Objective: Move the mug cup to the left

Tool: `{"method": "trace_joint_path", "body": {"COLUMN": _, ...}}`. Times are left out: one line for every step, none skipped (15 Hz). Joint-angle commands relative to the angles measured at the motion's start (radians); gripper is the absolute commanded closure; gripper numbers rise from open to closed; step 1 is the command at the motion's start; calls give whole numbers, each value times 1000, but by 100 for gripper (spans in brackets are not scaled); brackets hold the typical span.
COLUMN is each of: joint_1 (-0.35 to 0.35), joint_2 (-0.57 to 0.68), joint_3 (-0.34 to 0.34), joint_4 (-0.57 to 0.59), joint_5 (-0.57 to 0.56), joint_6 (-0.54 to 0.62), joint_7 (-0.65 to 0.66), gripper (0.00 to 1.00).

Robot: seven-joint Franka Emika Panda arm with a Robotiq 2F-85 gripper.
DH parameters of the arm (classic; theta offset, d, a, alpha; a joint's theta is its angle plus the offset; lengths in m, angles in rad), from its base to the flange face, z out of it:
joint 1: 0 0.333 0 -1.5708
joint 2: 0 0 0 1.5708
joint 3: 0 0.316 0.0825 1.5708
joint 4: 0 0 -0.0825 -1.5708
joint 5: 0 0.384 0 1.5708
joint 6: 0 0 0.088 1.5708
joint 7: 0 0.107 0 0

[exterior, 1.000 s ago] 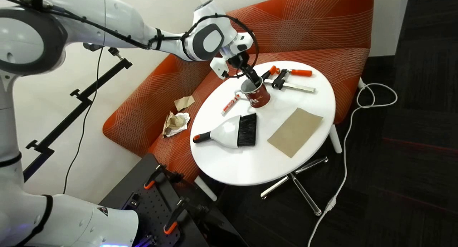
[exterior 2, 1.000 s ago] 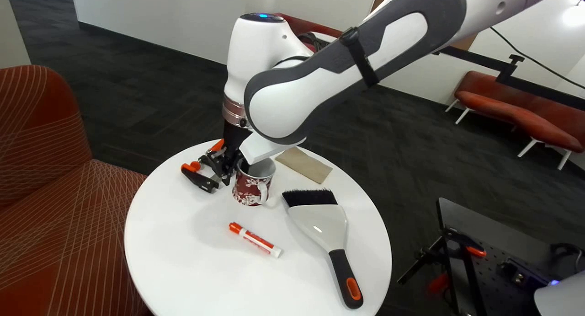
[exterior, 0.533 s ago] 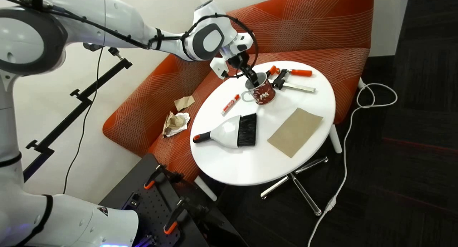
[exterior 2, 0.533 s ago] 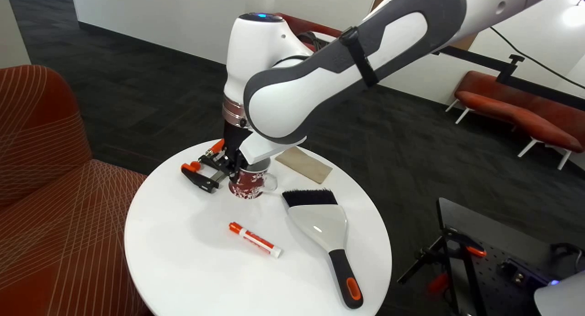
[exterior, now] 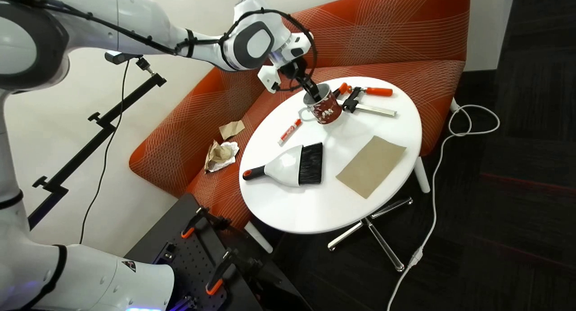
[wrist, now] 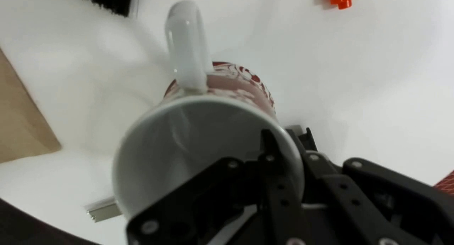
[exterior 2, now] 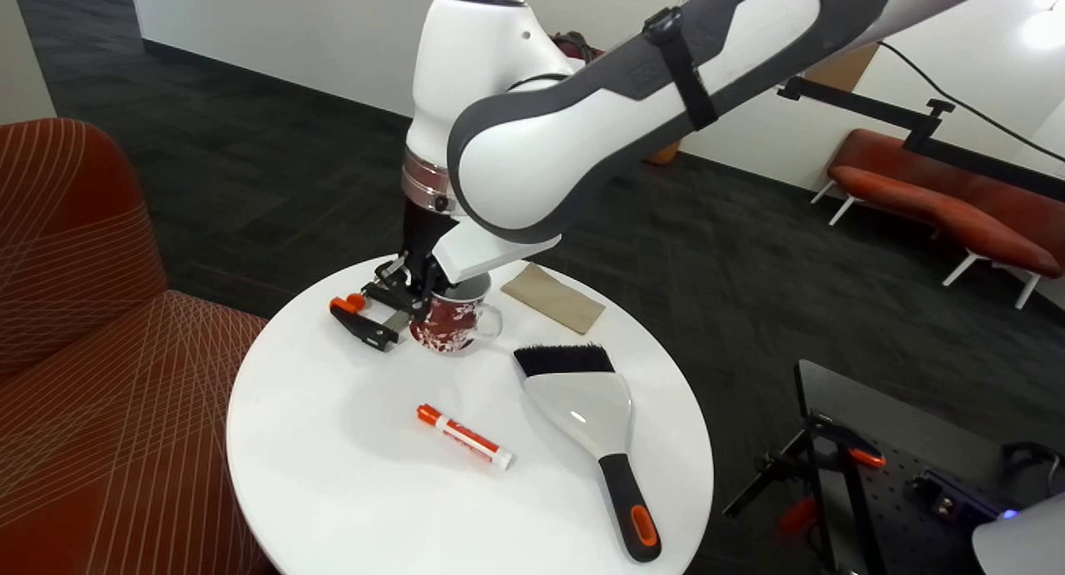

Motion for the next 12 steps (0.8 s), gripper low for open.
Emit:
{"method": "trace_joint_path", "body": {"joint_1": 10, "joint_2": -134, "joint_3": 22, "joint_4": -119, "joint_5": -1, "joint_6": 27, "joint_7": -11, "gripper": 94}}
{"method": "trace_joint_path", "body": {"joint_1": 9, "joint_2": -151, "joint_3": 38, "joint_4": -128, "joint_5": -1, "joint_6": 20, "joint_7": -28, "gripper": 94}}
{"method": "trace_joint_path", "body": {"joint_1": 8, "joint_2": -159, "joint_3": 53, "joint_4": -128, "joint_5": -2, "joint_6": 10, "joint_7": -45, "gripper": 94}}
{"method": "trace_joint_path", "body": {"joint_1": 9, "joint_2": -155, "joint_3": 66, "joint_4": -117, "joint_5": -6, "joint_6": 4, "joint_7": -60, "gripper": 94}}
{"method": "trace_joint_path", "body": {"joint_1": 8, "joint_2": -154, "joint_3": 81, "joint_4": -112, "joint_5": -6, "joint_6": 1, "joint_7": -80, "gripper": 94}}
{"method": "trace_joint_path", "body": {"joint_1": 4, "joint_2": -143, "joint_3": 101, "joint_4": -99, "joint_5": -4, "joint_6": -4, "joint_7": -108, "gripper": 94}}
{"method": "trace_joint_path", "body": {"joint_1": 5, "joint_2": -135, "joint_3": 116, "joint_4": -87, "joint_5": -4, "joint_6": -12, "joint_7": -131, "gripper": 94}}
{"method": "trace_joint_path", "body": {"joint_1": 5, "joint_2": -124, "joint_3": 133, "joint_4": -78, "joint_5": -4, "joint_6": -15, "joint_7": -159, "gripper": 94}}
{"method": "trace_joint_path", "body": {"joint_1": 1, "joint_2": -115, "joint_3": 153, "joint_4": -69, "joint_5": 1, "joint_6": -17, "joint_7": -189, "gripper": 94}}
{"method": "trace_joint_path", "body": {"joint_1": 4, "joint_2": -102, "joint_3": 166, "joint_4": -59, "joint_5": -2, "joint_6": -18, "joint_7": -215, "gripper": 94}}
{"method": "trace_joint_path", "body": {"joint_1": 3, "joint_2": -88, "joint_3": 181, "joint_4": -47, "joint_5": 0, "joint_6": -27, "joint_7": -240, "gripper": 94}}
{"method": "trace_joint_path", "body": {"joint_1": 4, "joint_2": -76, "joint_3": 195, "joint_4": -39, "joint_5": 0, "joint_6": -30, "joint_7": -265, "gripper": 94}}
